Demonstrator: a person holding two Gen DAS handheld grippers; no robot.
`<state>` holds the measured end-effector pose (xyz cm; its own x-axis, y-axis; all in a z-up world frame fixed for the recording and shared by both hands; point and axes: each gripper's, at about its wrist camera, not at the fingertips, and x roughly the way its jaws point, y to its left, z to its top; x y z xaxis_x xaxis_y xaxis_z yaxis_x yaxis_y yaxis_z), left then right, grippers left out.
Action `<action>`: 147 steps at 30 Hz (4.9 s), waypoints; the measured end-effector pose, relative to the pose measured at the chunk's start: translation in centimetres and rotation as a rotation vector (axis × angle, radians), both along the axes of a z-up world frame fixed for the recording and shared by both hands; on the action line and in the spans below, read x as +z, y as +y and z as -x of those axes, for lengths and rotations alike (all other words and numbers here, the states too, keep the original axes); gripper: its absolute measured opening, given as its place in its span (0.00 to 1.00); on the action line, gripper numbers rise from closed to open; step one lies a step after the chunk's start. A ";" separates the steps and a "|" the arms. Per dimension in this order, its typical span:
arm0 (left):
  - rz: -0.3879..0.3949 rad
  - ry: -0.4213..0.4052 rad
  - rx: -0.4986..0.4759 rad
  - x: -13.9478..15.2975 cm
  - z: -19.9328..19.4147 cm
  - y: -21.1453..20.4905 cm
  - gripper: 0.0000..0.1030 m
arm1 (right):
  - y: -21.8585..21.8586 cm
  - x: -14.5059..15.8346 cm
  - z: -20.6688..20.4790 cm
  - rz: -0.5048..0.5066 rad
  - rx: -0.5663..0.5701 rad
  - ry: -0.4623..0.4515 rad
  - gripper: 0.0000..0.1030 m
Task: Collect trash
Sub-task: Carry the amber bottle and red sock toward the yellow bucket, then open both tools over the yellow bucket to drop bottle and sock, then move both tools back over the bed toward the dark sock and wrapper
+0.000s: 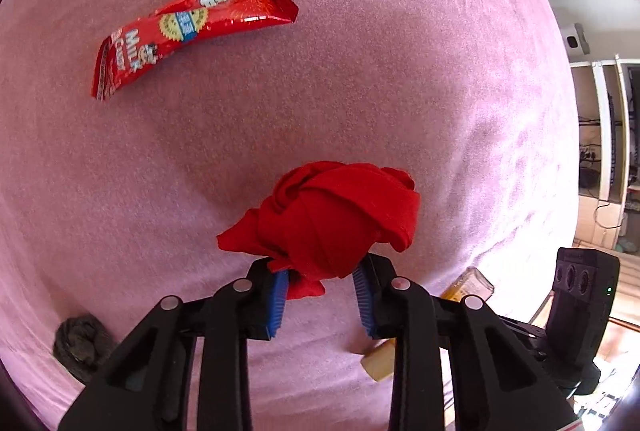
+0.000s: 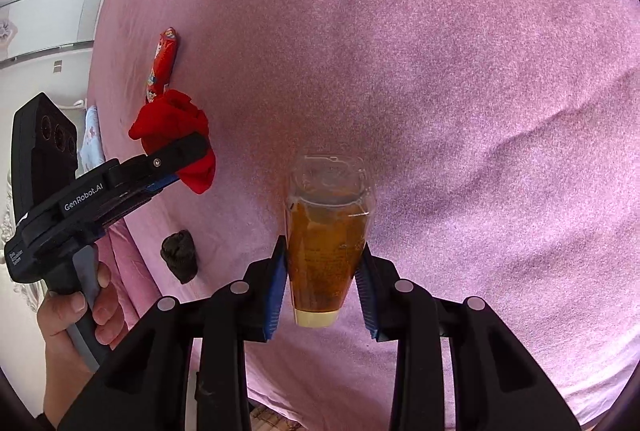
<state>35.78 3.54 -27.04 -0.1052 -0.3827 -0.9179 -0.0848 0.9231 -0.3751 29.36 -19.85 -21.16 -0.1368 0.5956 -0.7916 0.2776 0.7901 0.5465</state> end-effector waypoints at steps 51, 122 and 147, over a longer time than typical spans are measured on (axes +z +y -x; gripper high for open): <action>0.230 0.039 -0.119 7.1 28.0 -24.2 0.29 | -23.7 11.0 29.5 0.039 -0.260 -0.136 0.30; 0.200 -0.007 -0.104 7.9 29.6 -24.9 0.70 | -25.3 11.2 26.8 0.018 -0.258 -0.114 0.49; 0.117 -0.093 0.236 6.5 24.3 2.7 0.71 | 0.1 9.3 14.6 0.005 0.084 -0.115 0.49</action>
<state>11.48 6.20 -20.57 0.0820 -0.4904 -0.8676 -0.2522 0.8320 -0.4941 14.77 -19.78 -11.87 -0.0939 0.5822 -0.8076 0.1460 0.8105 0.5673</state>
